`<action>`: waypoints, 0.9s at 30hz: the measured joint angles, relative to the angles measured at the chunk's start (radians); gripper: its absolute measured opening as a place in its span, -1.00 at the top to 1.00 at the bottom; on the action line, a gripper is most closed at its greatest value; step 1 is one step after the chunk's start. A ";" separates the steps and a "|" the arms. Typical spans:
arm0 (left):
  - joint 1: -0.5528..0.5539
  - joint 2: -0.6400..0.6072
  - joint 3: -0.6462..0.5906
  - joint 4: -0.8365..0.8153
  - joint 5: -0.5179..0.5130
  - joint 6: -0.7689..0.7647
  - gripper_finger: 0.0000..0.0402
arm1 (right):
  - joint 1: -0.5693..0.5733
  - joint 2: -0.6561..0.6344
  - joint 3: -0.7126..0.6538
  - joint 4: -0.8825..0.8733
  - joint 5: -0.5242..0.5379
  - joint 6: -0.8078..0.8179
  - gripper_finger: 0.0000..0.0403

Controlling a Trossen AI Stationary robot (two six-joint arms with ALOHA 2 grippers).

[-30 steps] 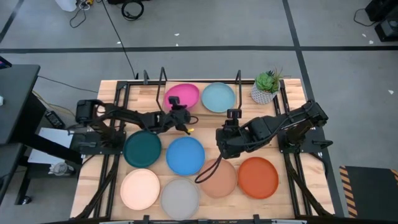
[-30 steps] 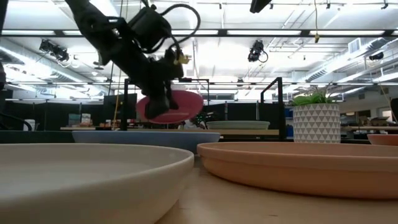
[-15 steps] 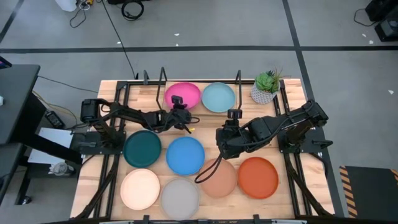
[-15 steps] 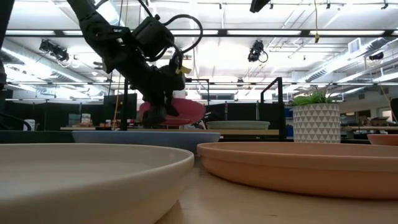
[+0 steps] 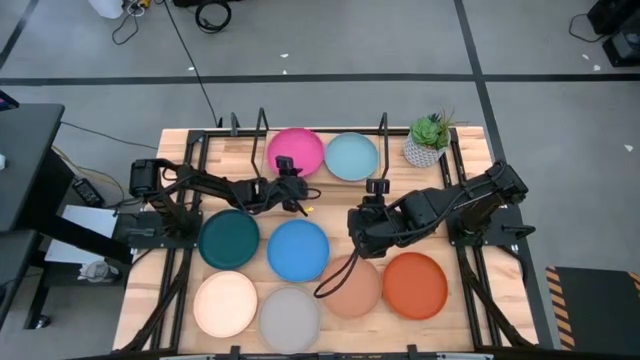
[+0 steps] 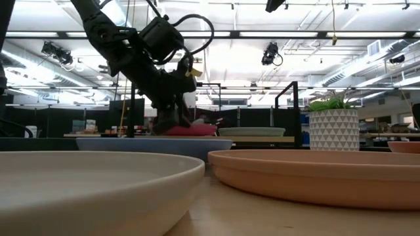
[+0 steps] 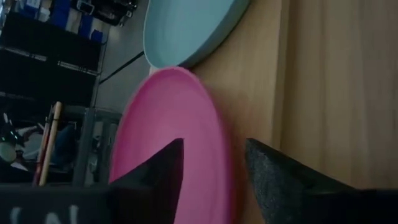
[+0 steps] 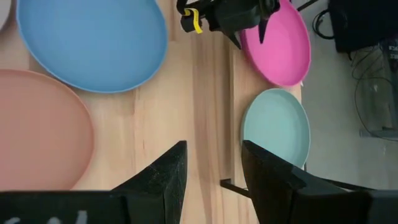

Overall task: Place and stack plates onto a shelf
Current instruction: Put the pink plate on the shelf, then stack the blue plate on top of the pink plate on the shelf

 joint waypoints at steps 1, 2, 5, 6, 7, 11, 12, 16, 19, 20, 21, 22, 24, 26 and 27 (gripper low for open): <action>0.000 0.000 0.000 0.000 0.000 -0.005 0.08 | -0.001 0.000 0.000 0.000 0.000 0.000 0.22; 0.000 0.000 0.000 0.000 0.000 -0.007 0.06 | -0.001 0.000 0.000 0.000 0.000 0.000 0.22; 0.000 0.000 0.000 -0.001 0.000 -0.006 0.06 | 0.000 0.000 0.000 0.000 0.001 0.000 0.22; 0.000 0.000 0.000 0.000 0.000 -0.006 0.06 | 0.000 0.000 0.000 0.000 0.001 0.000 0.22; -0.005 -0.001 0.000 0.000 0.000 -0.006 0.06 | 0.000 0.000 0.000 0.000 0.001 0.000 0.22; -0.050 -0.026 0.000 -0.010 0.000 -0.028 0.06 | -0.001 0.000 -0.008 0.008 0.003 -0.001 0.22; -0.070 -0.040 0.000 -0.023 0.003 -0.034 0.06 | -0.001 0.000 -0.020 0.015 0.003 -0.003 0.22; -0.162 -0.120 0.000 -0.127 0.053 -0.089 0.10 | -0.001 0.001 -0.075 0.026 0.003 -0.002 0.22; -0.234 -0.196 0.011 -0.249 0.106 -0.175 0.13 | 0.002 0.002 -0.119 0.040 0.002 0.017 0.22; -0.255 -0.220 0.020 -0.302 0.142 -0.212 0.14 | 0.004 0.002 -0.132 0.046 0.002 0.027 0.22; -0.274 -0.239 0.032 -0.350 0.194 -0.255 0.14 | 0.008 -0.001 -0.151 0.067 0.003 0.036 0.22; -0.293 -0.255 0.041 -0.388 0.249 -0.297 0.14 | 0.013 -0.002 -0.175 0.094 0.003 0.039 0.22; -0.328 -0.278 0.052 -0.444 0.343 -0.383 0.15 | 0.030 -0.003 -0.230 0.152 0.000 0.038 0.22; -0.362 -0.279 0.055 -0.463 0.400 -0.459 0.15 | 0.048 -0.005 -0.286 0.225 -0.008 0.021 0.22; -0.383 -0.278 0.055 -0.488 0.419 -0.486 0.15 | 0.055 -0.007 -0.314 0.257 -0.010 0.010 0.22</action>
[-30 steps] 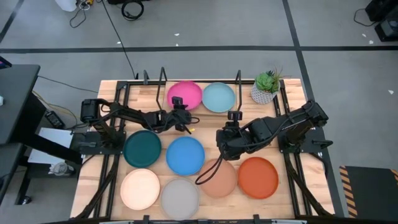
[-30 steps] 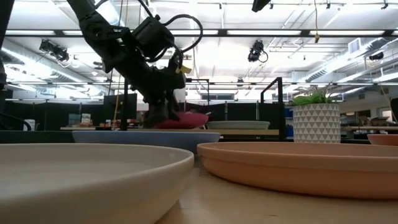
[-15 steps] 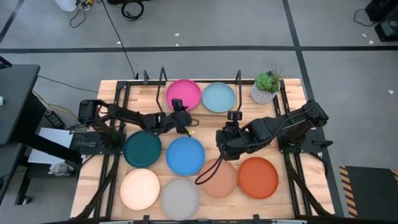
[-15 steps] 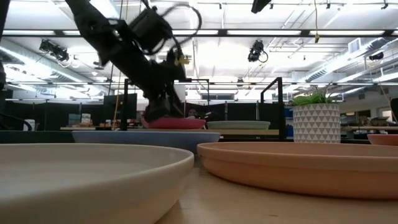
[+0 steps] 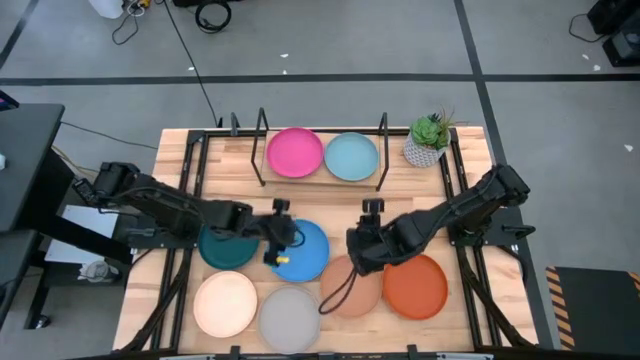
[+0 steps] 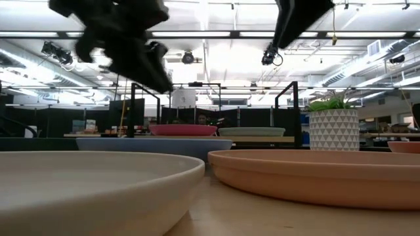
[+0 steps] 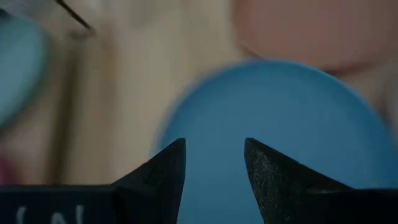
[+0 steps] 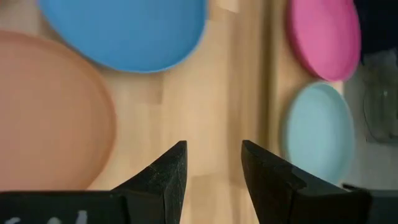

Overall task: Place and stack plates onto a shelf
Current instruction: Stack the blue plate on top of the pink plate on the shelf

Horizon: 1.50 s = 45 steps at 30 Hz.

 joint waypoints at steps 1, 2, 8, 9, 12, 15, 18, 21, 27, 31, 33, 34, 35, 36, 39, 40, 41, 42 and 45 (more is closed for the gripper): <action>-0.021 0.000 0.000 -0.031 0.021 -0.022 0.15 | 0.006 -0.001 -0.030 0.032 -0.004 -0.013 0.22; -0.042 0.001 0.000 -0.055 0.044 -0.041 0.15 | 0.012 -0.001 -0.058 0.063 -0.008 -0.023 0.22; -0.198 0.011 -0.002 -0.093 0.096 -0.161 0.15 | 0.029 -0.001 -0.196 0.235 -0.009 -0.091 0.22; -0.225 0.011 -0.002 -0.093 0.089 -0.171 0.15 | 0.029 -0.001 -0.209 0.257 -0.009 -0.103 0.22; -0.302 0.011 -0.002 -0.102 0.010 -0.202 0.15 | 0.029 -0.001 -0.230 0.323 -0.005 -0.143 0.22; -0.354 0.023 -0.002 -0.126 -0.079 -0.194 0.15 | 0.029 -0.001 -0.230 0.375 -0.004 -0.189 0.22; -0.381 0.050 -0.002 -0.158 -0.147 -0.196 0.15 | 0.028 -0.001 -0.230 0.412 -0.004 -0.249 0.22; -0.383 0.099 -0.001 -0.175 -0.168 -0.184 0.15 | 0.015 -0.001 -0.230 0.426 -0.010 -0.283 0.22; -0.374 0.173 -0.002 -0.172 -0.196 -0.121 0.15 | -0.012 -0.001 -0.230 0.433 -0.037 -0.303 0.22; -0.367 0.196 -0.002 -0.172 -0.218 -0.110 0.15 | -0.019 -0.001 -0.230 0.436 -0.040 -0.311 0.22; -0.365 0.206 -0.001 -0.171 -0.218 -0.108 0.18 | -0.020 -0.001 -0.230 0.436 -0.040 -0.309 0.22; -0.362 0.212 -0.001 -0.176 -0.218 -0.103 0.21 | -0.020 -0.001 -0.230 0.436 -0.040 -0.306 0.22; -0.361 0.216 -0.001 -0.181 -0.217 -0.095 0.25 | -0.019 -0.001 -0.230 0.436 -0.041 -0.304 0.22; -0.361 0.219 -0.001 -0.182 -0.218 -0.086 0.30 | -0.019 -0.001 -0.230 0.436 -0.042 -0.302 0.22; -0.351 0.233 -0.001 -0.184 -0.218 -0.035 0.46 | -0.016 -0.001 -0.230 0.430 -0.043 -0.287 0.22; -0.345 0.233 -0.002 -0.186 -0.218 -0.017 0.52 | -0.016 -0.001 -0.230 0.425 -0.042 -0.283 0.22; -0.337 0.233 -0.002 -0.184 -0.219 -0.009 0.59 | -0.014 -0.001 -0.230 0.417 -0.042 -0.279 0.22; -0.328 0.233 -0.001 -0.180 -0.220 -0.003 0.65 | -0.014 -0.001 -0.230 0.410 -0.042 -0.276 0.22; -0.302 0.232 -0.002 -0.179 -0.225 0.029 0.89 | -0.014 -0.001 -0.230 0.404 -0.042 -0.271 0.22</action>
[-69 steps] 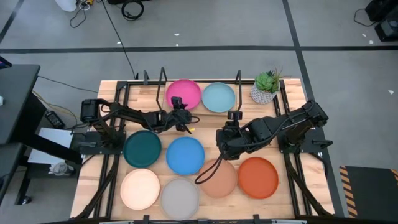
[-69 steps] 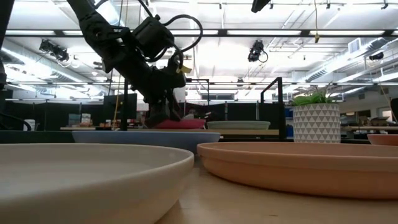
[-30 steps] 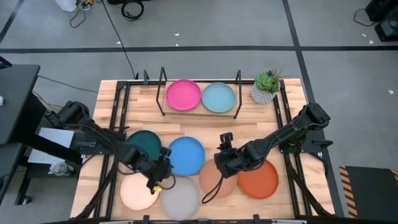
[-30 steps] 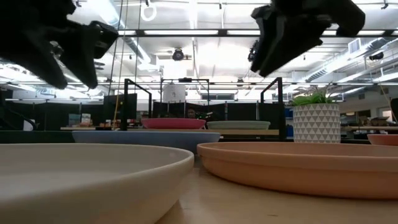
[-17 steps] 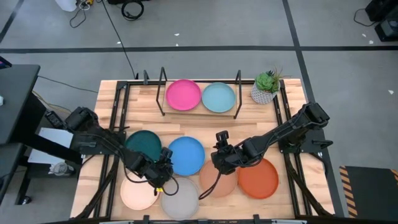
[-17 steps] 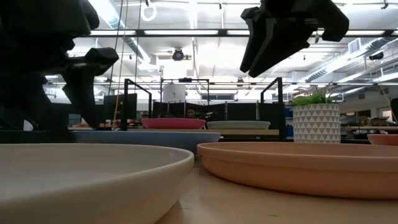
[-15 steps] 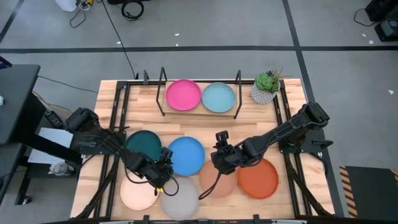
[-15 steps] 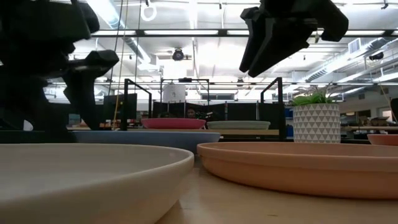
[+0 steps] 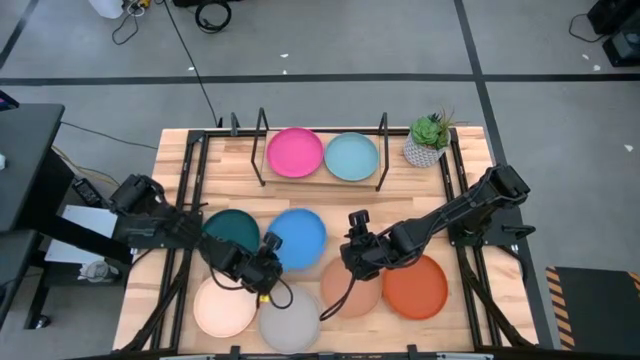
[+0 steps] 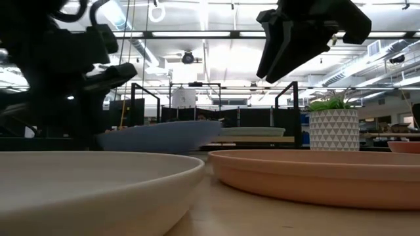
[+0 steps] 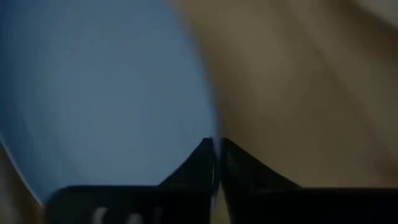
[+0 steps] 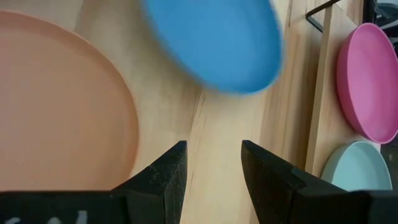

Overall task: Place and stack plates onto a shelf
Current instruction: Stack the blue plate on top of the pink plate on the shelf

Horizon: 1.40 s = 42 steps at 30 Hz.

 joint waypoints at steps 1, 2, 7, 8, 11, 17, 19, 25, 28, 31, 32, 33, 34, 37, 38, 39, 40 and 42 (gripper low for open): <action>0.006 -0.001 0.000 0.004 0.001 0.022 0.92 | 0.000 0.000 0.000 -0.003 0.000 0.006 0.22; 0.011 -0.002 0.000 0.014 0.005 0.048 0.93 | 0.000 0.000 0.000 -0.008 0.000 0.014 0.22; 0.062 -0.055 0.000 0.050 0.040 0.115 0.93 | 0.004 -0.005 0.001 -0.072 0.000 0.087 0.22; 0.077 -0.076 0.000 0.046 0.047 0.115 0.93 | 0.007 -0.009 0.001 -0.089 0.001 0.107 0.22; 0.128 -0.137 0.028 0.012 0.058 0.120 0.93 | 0.025 -0.033 0.001 -0.139 0.006 0.181 0.22; 0.263 -0.180 0.149 -0.070 0.040 0.207 0.93 | 0.075 -0.102 0.001 -0.161 0.034 0.280 0.22; 0.311 -0.175 0.187 -0.075 -0.010 0.282 0.93 | 0.083 -0.110 0.001 -0.159 0.044 0.295 0.22; 0.526 -0.172 0.241 -0.087 -0.010 0.439 0.93 | 0.082 -0.102 0.001 -0.163 0.058 0.310 0.22; 0.647 -0.172 0.247 -0.131 0.057 0.456 0.93 | 0.083 -0.105 0.001 -0.167 0.067 0.312 0.22; 0.756 -0.170 0.243 -0.171 0.127 0.455 0.93 | 0.083 -0.114 0.001 -0.197 0.092 0.328 0.22; 0.783 -0.167 0.243 -0.183 0.127 0.455 0.93 | 0.083 -0.117 0.001 -0.205 0.094 0.334 0.22; 0.805 -0.165 0.242 -0.194 0.124 0.455 0.93 | 0.082 -0.121 0.001 -0.213 0.095 0.340 0.22; 0.824 -0.164 0.241 -0.197 0.121 0.455 0.93 | 0.082 -0.123 0.001 -0.219 0.095 0.348 0.22; 0.850 -0.151 0.241 -0.172 0.118 0.478 0.93 | 0.080 -0.129 0.001 -0.219 0.093 0.363 0.22; 0.853 -0.145 0.241 -0.167 0.124 0.487 0.93 | 0.080 -0.131 0.001 -0.220 0.093 0.371 0.22; 0.854 -0.134 0.241 -0.158 0.130 0.499 0.93 | 0.080 -0.132 0.001 -0.219 0.093 0.379 0.22; 0.855 -0.122 0.241 -0.148 0.141 0.510 0.93 | 0.079 -0.132 0.001 -0.221 0.093 0.386 0.22; 0.854 -0.093 0.241 -0.150 0.153 0.531 0.93 | 0.081 -0.132 0.001 -0.221 0.093 0.391 0.22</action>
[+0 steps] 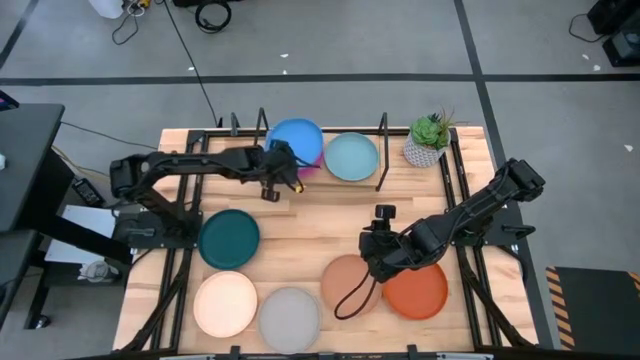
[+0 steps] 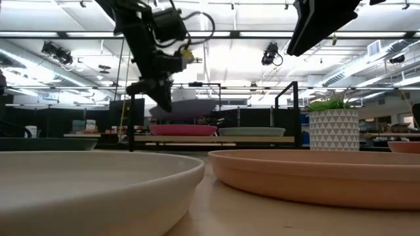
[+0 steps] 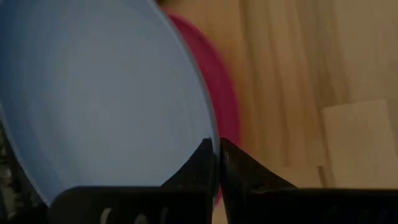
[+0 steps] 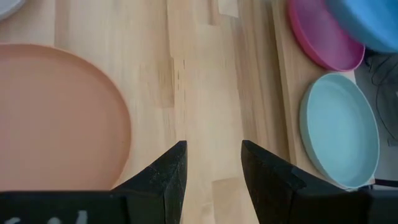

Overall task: Place and stack plates onto a shelf
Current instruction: Stack the blue plate on top of the pink plate on the shelf

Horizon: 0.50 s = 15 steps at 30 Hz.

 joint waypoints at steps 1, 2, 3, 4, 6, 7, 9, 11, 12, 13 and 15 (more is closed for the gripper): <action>0.000 0.015 0.000 0.003 -0.005 0.006 0.93 | 0.002 0.000 0.000 0.001 0.000 0.004 0.22; 0.000 0.029 0.000 0.005 -0.012 0.011 0.93 | 0.003 0.000 0.000 0.001 -0.001 0.008 0.22; 0.000 0.041 0.000 0.007 -0.021 0.014 0.93 | 0.004 0.000 0.000 0.000 -0.002 0.012 0.22; 0.001 0.050 0.000 0.011 -0.023 0.023 0.93 | 0.005 0.000 0.000 0.000 -0.003 0.014 0.22; 0.001 0.061 0.000 0.016 -0.024 0.029 0.91 | 0.007 0.000 0.000 0.000 -0.003 0.014 0.22; 0.001 0.065 0.000 0.025 -0.028 0.029 0.87 | 0.007 0.000 0.000 0.000 -0.003 0.015 0.22; 0.001 0.067 0.000 0.049 -0.041 0.029 0.74 | 0.008 0.000 0.000 0.000 -0.003 0.014 0.22; 0.000 0.067 0.000 0.050 -0.048 0.029 0.58 | 0.008 0.000 0.000 0.000 -0.003 0.015 0.22; 0.001 0.067 0.000 0.051 -0.051 0.028 0.51 | 0.008 0.000 0.000 0.000 -0.003 0.015 0.22; 0.000 0.066 0.000 0.053 -0.052 0.024 0.44 | 0.008 0.000 0.000 -0.001 -0.003 0.015 0.22; -0.007 0.066 0.000 0.052 -0.054 0.004 0.31 | 0.008 0.000 0.000 -0.001 -0.003 0.015 0.22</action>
